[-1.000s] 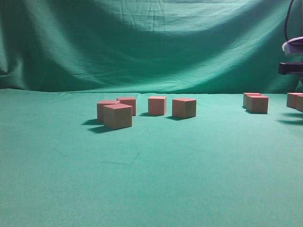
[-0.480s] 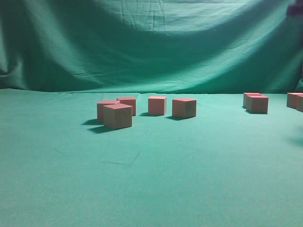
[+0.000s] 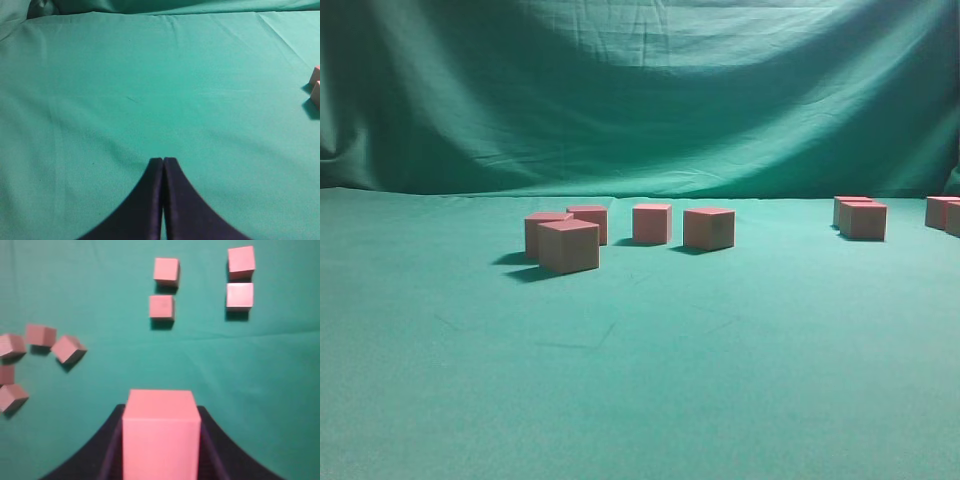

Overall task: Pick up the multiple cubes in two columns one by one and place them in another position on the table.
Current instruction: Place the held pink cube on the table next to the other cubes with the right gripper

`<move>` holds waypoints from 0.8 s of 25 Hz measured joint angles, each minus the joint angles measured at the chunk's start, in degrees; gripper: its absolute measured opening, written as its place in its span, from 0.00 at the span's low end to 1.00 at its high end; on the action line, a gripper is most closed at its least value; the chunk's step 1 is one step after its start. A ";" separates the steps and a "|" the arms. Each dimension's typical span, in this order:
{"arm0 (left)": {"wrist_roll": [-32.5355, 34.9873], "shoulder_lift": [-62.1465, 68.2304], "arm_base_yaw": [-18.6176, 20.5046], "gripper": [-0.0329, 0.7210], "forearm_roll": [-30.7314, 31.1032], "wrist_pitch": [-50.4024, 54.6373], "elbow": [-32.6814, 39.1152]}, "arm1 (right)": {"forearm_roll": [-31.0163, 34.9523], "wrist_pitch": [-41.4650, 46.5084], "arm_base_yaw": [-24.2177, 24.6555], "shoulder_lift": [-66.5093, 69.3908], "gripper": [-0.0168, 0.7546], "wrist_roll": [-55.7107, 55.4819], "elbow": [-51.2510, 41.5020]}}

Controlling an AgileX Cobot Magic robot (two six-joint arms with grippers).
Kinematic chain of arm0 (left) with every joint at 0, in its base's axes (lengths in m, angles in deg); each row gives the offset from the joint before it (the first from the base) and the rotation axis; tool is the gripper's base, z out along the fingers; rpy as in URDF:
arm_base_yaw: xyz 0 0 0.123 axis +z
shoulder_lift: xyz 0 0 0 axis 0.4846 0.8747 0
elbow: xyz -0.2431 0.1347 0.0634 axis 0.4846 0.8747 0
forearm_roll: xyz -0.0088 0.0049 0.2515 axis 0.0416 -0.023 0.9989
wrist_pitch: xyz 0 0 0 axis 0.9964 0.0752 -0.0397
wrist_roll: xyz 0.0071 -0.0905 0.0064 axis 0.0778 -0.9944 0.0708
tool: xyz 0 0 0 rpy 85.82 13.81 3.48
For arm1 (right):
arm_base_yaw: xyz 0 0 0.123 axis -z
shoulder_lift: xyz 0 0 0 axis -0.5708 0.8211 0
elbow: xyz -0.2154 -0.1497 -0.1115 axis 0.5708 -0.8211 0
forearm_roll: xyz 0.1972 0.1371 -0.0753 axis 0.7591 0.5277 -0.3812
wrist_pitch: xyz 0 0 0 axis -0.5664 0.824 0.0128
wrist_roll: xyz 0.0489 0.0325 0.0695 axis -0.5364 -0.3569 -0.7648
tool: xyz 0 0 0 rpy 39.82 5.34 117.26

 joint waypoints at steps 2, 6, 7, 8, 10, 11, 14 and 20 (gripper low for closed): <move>0.00 0.00 0.00 0.04 0.00 0.00 0.00 | 0.00 0.36 -4.32 -2.20 0.36 0.00 0.00; 0.00 0.00 0.00 0.04 0.00 0.00 0.00 | -0.58 0.74 -13.45 -3.66 0.36 0.00 -0.23; 0.00 0.00 0.00 0.04 0.00 0.00 0.00 | -1.07 0.61 -15.96 -3.90 0.36 0.00 -0.78; 0.00 0.00 0.00 0.04 0.00 0.00 0.00 | -1.66 0.61 -18.55 -4.05 0.36 0.00 -1.69; 0.00 0.00 0.00 0.04 0.00 0.00 0.00 | -2.70 0.52 -22.93 -4.28 0.36 0.00 -4.46; 0.00 0.00 0.00 0.04 0.00 0.00 0.00 | -2.98 -0.13 -25.98 -4.28 0.36 0.00 -6.27; 0.00 0.00 0.00 0.04 0.00 0.00 0.00 | -3.18 -3.93 -32.32 -4.28 0.36 -0.49 -12.03; 0.00 0.00 0.00 0.04 0.00 0.00 0.00 | -3.73 -10.94 -39.54 -0.35 0.36 -0.68 -17.73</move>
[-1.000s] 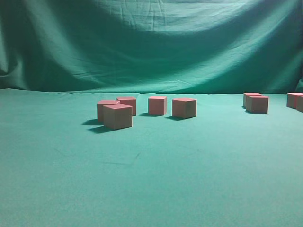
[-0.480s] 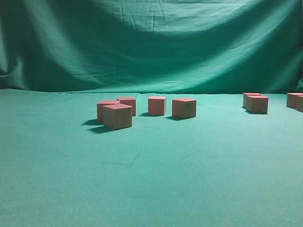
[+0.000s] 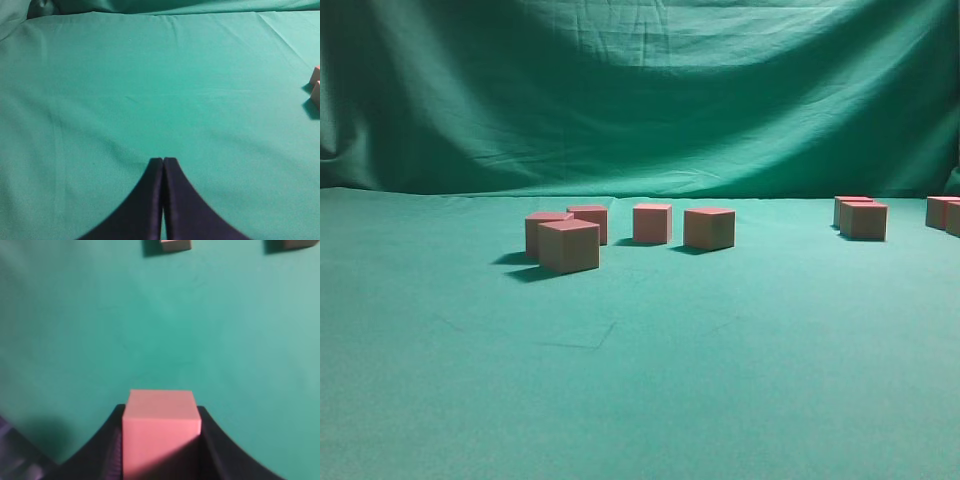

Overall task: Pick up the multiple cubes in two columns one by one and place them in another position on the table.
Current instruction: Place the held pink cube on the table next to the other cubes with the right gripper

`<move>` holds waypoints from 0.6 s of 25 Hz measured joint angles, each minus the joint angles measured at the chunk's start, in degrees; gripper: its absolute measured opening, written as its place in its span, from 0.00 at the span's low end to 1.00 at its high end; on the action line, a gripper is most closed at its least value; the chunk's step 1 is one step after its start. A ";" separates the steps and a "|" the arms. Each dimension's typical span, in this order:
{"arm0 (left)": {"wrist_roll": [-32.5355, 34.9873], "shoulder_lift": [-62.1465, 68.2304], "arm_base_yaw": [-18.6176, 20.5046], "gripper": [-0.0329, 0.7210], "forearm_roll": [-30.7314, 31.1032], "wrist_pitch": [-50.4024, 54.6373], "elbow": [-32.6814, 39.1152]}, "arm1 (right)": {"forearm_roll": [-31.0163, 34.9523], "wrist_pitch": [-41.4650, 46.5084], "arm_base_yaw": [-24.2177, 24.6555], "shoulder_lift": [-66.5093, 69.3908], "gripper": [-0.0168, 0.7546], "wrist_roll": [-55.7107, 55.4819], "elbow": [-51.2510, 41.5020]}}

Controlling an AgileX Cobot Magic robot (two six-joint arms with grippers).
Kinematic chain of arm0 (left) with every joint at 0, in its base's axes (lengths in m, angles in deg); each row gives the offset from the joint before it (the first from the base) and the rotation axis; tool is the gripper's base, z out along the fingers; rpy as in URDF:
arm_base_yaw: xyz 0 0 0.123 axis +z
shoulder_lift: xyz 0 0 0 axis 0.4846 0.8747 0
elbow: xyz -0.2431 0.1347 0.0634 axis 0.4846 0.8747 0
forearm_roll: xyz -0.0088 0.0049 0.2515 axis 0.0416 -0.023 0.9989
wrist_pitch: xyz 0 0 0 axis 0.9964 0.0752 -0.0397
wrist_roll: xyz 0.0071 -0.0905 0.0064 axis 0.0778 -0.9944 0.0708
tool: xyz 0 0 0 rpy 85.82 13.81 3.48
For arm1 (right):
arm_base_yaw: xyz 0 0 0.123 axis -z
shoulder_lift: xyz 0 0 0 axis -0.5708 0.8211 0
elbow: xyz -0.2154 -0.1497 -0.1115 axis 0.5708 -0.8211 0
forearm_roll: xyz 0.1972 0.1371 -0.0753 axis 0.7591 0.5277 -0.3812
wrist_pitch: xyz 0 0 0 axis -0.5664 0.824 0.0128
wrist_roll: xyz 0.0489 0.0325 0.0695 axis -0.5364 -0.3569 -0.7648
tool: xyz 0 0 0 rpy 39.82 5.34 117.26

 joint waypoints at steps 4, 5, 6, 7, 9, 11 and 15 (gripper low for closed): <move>0.00 0.00 0.00 0.04 0.00 0.00 0.00 | -0.26 -2.66 -0.26 4.82 0.36 3.69 -0.04; 0.00 0.00 0.00 0.04 0.00 0.00 0.00 | -0.34 -3.31 -0.26 6.05 0.36 6.11 -0.04; 0.00 0.00 0.00 0.04 0.00 0.00 0.00 | -0.34 -3.91 -0.26 7.24 0.36 8.70 -0.04; 0.00 0.00 0.00 0.04 0.00 0.00 0.00 | -0.39 -4.54 -0.26 8.34 0.36 10.67 -0.04; 0.00 0.00 0.00 0.04 0.00 0.00 0.00 | -0.63 -6.47 -0.26 10.13 0.36 14.62 -0.04; 0.00 0.00 0.00 0.04 0.00 0.00 0.00 | -1.59 -8.15 -0.26 11.78 0.36 17.09 -0.04; 0.00 0.00 0.00 0.04 0.00 0.00 0.00 | -5.49 -9.35 -0.26 15.01 0.36 18.75 3.04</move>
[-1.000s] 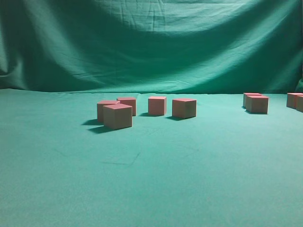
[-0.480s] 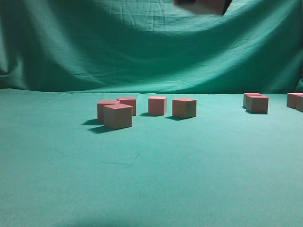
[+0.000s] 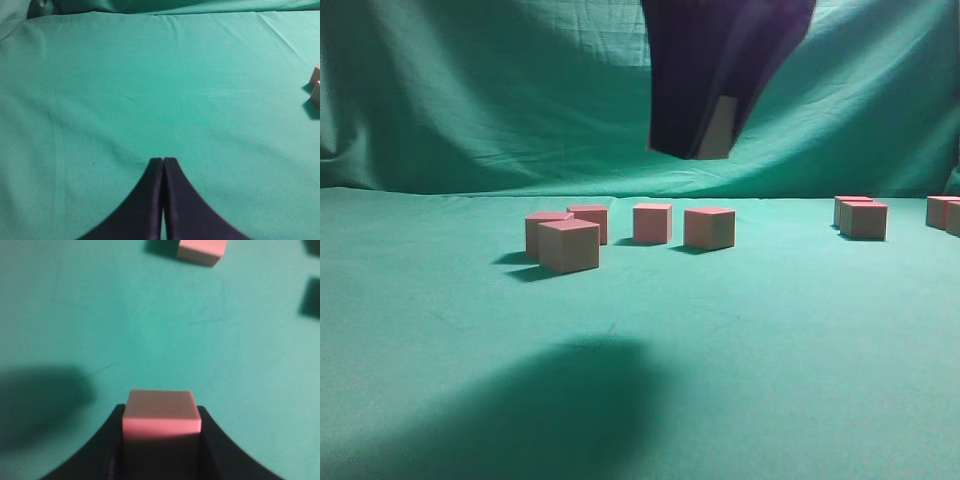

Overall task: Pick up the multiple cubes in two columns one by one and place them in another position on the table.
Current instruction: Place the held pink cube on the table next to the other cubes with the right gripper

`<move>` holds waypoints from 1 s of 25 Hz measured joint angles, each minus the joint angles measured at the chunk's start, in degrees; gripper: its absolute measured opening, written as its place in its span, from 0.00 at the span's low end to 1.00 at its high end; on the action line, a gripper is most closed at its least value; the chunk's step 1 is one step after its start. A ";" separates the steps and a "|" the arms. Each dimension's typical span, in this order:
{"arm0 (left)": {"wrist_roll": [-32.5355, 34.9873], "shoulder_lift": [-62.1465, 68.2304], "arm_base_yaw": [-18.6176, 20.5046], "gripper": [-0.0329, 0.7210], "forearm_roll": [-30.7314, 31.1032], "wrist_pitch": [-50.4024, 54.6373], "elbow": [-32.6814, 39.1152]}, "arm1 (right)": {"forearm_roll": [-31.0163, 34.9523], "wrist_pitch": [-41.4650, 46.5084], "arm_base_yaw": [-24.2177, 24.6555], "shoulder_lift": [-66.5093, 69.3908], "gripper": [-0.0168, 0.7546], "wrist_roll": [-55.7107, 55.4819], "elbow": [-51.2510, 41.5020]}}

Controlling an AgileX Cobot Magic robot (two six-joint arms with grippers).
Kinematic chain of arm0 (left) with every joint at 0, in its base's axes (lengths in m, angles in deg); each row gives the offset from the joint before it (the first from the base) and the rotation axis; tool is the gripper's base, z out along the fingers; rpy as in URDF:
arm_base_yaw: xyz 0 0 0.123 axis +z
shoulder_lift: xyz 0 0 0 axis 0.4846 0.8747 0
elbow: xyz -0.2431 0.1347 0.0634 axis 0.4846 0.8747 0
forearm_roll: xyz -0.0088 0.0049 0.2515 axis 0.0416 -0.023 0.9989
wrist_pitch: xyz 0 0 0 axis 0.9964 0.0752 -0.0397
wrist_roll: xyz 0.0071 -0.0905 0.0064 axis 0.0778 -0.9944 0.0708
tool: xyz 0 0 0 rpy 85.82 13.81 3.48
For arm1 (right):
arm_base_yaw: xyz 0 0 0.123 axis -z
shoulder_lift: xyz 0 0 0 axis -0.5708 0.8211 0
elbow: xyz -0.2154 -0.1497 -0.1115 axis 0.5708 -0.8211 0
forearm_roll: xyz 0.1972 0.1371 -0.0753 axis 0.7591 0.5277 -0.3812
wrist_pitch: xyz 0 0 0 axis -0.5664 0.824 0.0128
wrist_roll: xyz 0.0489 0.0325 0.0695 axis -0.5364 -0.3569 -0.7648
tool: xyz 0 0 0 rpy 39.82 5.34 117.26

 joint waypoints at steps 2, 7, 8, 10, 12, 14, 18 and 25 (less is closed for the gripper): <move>0.00 0.00 0.00 0.04 0.00 0.00 0.00 | -1.22 -0.23 -0.02 2.03 0.36 0.00 2.54; 0.00 0.00 0.00 0.04 0.00 0.00 0.00 | -1.73 0.96 -0.02 8.15 0.36 0.00 9.20; 0.00 0.00 0.00 0.04 0.00 0.00 0.00 | -1.73 1.71 -0.02 9.52 0.36 0.00 10.12; 0.00 0.00 0.00 0.04 0.00 0.00 0.00 | -1.73 2.89 -0.02 12.13 0.36 0.00 12.01; 0.00 0.00 0.00 0.04 0.00 0.00 0.00 | -1.73 4.10 -0.02 14.51 0.36 -0.36 13.63; 0.00 0.00 0.00 0.04 0.00 0.00 0.00 | -2.04 5.45 -0.02 16.58 0.36 -0.59 15.42; 0.00 0.00 0.00 0.04 0.00 0.00 0.00 | -2.58 6.10 -0.02 19.24 0.36 -0.79 17.49; 0.00 0.00 0.00 0.04 0.00 0.00 0.00 | -5.74 4.19 -0.02 21.29 0.36 -0.93 18.06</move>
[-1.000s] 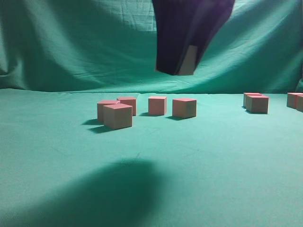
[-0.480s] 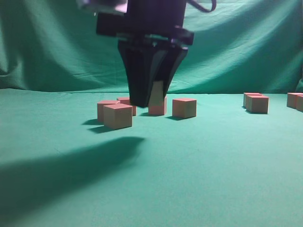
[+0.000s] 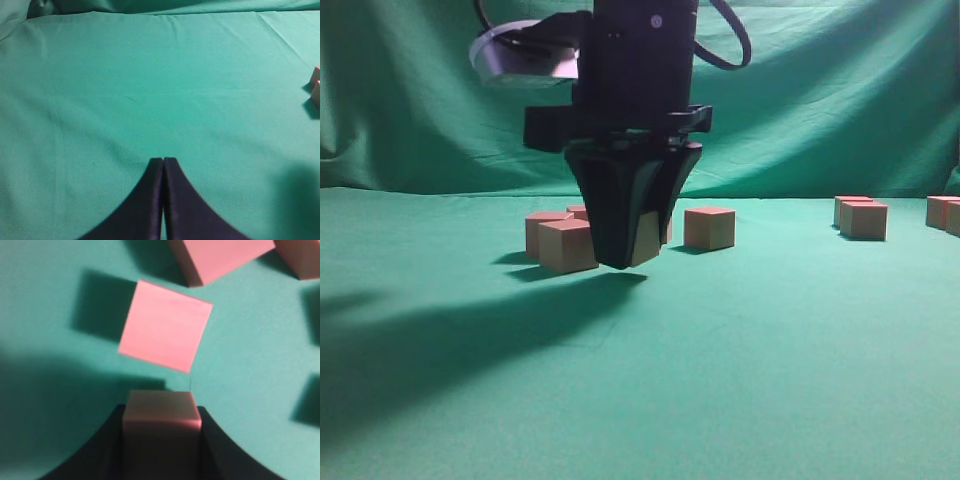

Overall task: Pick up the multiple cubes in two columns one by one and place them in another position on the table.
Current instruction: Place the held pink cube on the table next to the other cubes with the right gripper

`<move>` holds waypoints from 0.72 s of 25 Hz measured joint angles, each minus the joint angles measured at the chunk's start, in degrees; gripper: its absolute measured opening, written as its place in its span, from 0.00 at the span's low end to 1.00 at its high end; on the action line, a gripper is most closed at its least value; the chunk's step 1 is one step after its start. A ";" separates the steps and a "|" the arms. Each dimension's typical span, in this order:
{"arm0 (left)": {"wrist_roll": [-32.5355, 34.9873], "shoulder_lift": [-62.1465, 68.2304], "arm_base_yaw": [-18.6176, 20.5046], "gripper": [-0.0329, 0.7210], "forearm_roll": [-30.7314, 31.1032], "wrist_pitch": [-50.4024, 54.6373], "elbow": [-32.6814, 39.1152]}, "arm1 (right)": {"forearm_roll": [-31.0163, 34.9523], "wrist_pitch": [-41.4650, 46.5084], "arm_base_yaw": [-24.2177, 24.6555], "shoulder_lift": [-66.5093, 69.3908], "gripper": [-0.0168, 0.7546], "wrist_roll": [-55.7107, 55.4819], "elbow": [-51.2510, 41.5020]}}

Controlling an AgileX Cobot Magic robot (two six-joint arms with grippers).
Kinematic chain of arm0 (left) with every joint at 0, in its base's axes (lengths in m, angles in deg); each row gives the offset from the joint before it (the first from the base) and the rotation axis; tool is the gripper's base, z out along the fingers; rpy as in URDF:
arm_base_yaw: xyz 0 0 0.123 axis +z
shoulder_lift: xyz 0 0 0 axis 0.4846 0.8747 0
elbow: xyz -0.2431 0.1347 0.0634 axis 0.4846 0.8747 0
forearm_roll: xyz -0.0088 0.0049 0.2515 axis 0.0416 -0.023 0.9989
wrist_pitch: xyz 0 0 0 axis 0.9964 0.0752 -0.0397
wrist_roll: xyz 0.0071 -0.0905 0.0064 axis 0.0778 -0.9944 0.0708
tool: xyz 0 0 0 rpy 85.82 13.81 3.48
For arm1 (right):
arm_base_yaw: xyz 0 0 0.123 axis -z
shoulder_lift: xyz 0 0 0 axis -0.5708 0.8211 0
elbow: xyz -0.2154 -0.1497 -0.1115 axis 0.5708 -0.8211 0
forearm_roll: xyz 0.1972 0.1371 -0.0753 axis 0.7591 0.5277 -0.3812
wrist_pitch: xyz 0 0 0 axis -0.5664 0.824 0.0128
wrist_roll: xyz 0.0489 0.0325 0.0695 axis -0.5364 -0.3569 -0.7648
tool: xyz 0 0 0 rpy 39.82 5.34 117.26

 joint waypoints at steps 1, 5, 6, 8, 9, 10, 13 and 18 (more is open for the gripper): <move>0.00 0.00 0.00 0.04 0.00 0.00 0.00 | -0.38 -0.13 0.00 0.20 0.36 0.00 0.00; 0.00 0.00 0.00 0.04 0.00 0.00 0.00 | -0.86 -0.35 0.00 0.43 0.36 0.00 0.00; 0.00 0.00 0.00 0.04 0.00 0.00 0.00 | -0.86 -0.35 0.00 0.56 0.36 0.00 0.00; 0.00 0.00 0.00 0.04 0.00 0.00 0.00 | -0.76 -0.47 0.00 0.79 0.36 0.00 0.00; 0.00 0.00 0.00 0.04 0.00 0.00 0.00 | -0.64 -0.47 0.00 1.03 0.36 0.00 0.00; 0.00 0.00 0.00 0.04 0.00 0.00 0.00 | -0.52 -0.57 0.00 1.01 0.36 -0.06 0.00; 0.00 0.00 0.00 0.04 0.00 0.00 0.00 | -0.43 -0.55 0.00 1.14 0.36 -0.06 0.00; 0.00 0.00 0.00 0.04 0.00 0.00 0.00 | -0.30 -0.95 0.00 1.14 0.36 -0.14 0.00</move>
